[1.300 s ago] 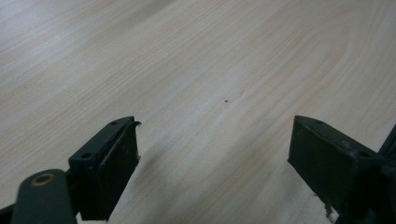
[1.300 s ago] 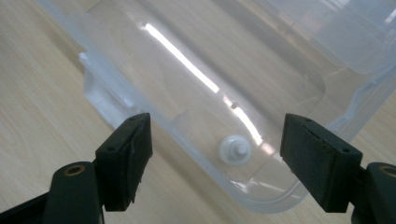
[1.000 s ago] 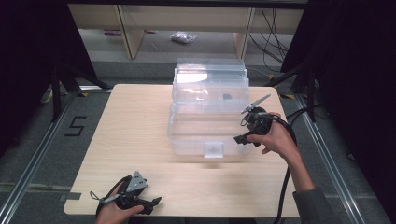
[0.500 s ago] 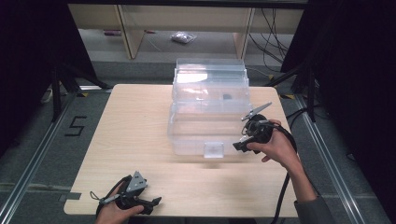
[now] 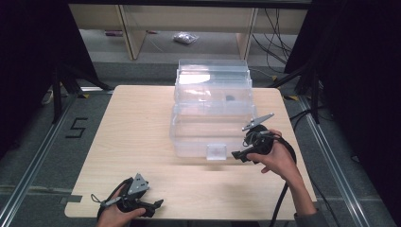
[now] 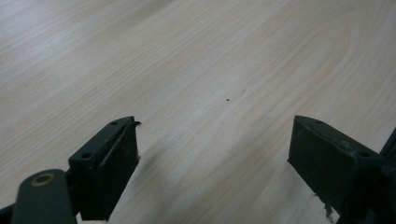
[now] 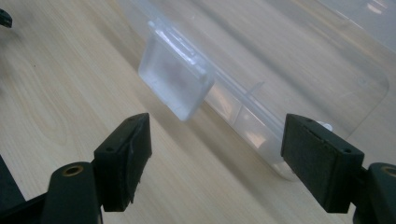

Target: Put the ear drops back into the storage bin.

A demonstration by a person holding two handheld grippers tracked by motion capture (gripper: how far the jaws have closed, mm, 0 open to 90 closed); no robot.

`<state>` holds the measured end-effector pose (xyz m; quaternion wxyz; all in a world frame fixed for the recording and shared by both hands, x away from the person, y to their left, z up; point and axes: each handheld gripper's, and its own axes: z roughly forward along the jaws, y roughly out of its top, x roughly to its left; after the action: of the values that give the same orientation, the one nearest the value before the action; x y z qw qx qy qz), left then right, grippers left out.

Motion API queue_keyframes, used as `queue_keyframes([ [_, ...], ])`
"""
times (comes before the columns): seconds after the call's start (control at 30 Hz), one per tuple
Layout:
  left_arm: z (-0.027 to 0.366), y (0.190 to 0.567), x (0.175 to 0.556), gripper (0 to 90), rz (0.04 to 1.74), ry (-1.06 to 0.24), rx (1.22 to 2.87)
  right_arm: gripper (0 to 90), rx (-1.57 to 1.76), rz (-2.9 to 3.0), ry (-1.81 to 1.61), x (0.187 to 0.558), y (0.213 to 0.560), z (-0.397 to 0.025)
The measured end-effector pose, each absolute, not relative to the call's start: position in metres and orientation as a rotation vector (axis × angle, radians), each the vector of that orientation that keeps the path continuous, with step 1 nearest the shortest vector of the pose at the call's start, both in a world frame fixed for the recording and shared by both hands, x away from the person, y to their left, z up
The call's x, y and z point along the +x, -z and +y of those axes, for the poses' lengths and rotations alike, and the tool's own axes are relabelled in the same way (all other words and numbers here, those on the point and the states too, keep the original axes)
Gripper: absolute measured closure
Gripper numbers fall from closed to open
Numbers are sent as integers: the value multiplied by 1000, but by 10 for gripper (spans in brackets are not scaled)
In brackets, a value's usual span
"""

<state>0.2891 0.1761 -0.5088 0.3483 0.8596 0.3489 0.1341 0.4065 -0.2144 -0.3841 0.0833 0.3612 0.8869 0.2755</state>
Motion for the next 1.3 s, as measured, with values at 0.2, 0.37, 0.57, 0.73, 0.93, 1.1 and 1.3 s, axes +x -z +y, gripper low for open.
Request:
queue_keyframes([
  [0.2,177,508,290,153,888,-346,2249,245,1069,2633,-834,396,390,-210],
  [0.37,178,506,289,153,876,-358,2261,244,1030,2613,-865,388,396,-209],
  [0.57,175,507,287,153,891,-346,2233,243,1037,2598,-883,383,399,-210],
  [0.73,175,506,287,153,873,-348,2230,243,954,2607,-897,380,403,-211],
  [0.93,175,505,286,153,865,-337,2237,244,956,2618,-900,375,408,-211],
  [1.1,175,506,287,153,873,-349,2233,240,925,2607,-934,374,411,-209],
  [1.3,175,505,287,153,874,-352,2229,237,888,2590,-958,370,421,-204],
])
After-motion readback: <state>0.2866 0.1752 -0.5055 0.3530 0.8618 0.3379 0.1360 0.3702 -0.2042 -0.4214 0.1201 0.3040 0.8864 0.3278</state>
